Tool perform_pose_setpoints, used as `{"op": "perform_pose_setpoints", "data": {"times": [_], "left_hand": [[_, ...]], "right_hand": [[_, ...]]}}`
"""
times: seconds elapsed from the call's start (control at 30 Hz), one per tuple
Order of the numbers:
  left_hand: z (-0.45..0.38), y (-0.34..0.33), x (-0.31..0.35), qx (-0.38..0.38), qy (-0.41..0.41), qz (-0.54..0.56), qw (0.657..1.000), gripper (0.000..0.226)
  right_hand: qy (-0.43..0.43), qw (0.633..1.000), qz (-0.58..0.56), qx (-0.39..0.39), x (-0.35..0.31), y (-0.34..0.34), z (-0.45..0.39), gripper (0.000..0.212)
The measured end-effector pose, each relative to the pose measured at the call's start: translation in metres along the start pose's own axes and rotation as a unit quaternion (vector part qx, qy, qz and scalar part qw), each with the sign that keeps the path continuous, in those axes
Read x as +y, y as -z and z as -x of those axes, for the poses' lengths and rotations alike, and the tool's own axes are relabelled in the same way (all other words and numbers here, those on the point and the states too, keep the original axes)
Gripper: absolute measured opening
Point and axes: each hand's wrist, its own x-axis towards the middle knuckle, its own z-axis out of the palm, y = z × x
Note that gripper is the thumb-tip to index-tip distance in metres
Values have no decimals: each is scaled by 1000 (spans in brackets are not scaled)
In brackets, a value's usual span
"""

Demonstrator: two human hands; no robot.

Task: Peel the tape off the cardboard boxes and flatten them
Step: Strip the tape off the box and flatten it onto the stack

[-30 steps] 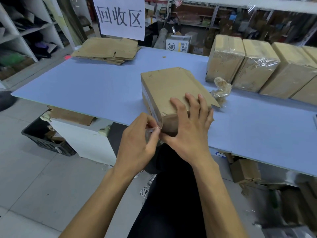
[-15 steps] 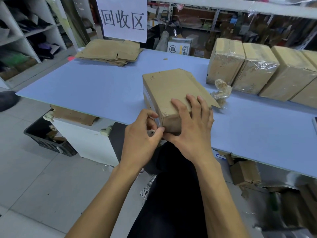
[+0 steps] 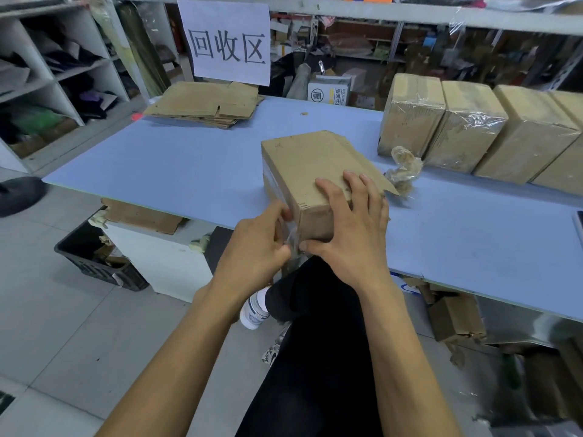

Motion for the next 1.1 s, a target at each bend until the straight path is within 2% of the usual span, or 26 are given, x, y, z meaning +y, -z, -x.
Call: {"op": "perform_pose_setpoints", "data": {"times": [0.07,0.1,0.3,0.4,0.5,0.6,0.67,0.77,1.0,1.1], "left_hand": [[9,0,-13,-72,21,-38,996,35],[15,-1,-20,-84,33,-34,995,34],[26,-4,-22,30,65,67,995,16],[19,-3,-12,59,69,93,992,21],[11,2,-3,91,30,74,993,30],[1,4,5,115,3,76,990,42],[-3,3,10,107,-19,77,991,47],[-4,-4,16,89,-43,66,993,43],[-14,-5,18,119,-81,65,987,20],[-15,-6,19,119,-98,64,986,18]], "right_hand": [[-3,1000,-6,-20,2,2,-5,100],[-2,1000,-8,-20,3,3,-7,100],[4,1000,-2,-11,4,-1,-7,99],[10,1000,-8,-15,6,0,-7,97],[15,1000,-17,-17,8,2,-7,94],[18,997,-75,3,10,3,-6,79],[18,982,-185,42,12,4,-4,56],[21,956,-281,82,19,3,-1,34],[24,930,-325,167,20,-5,-1,24],[29,935,-313,162,18,-2,-2,18]]}}
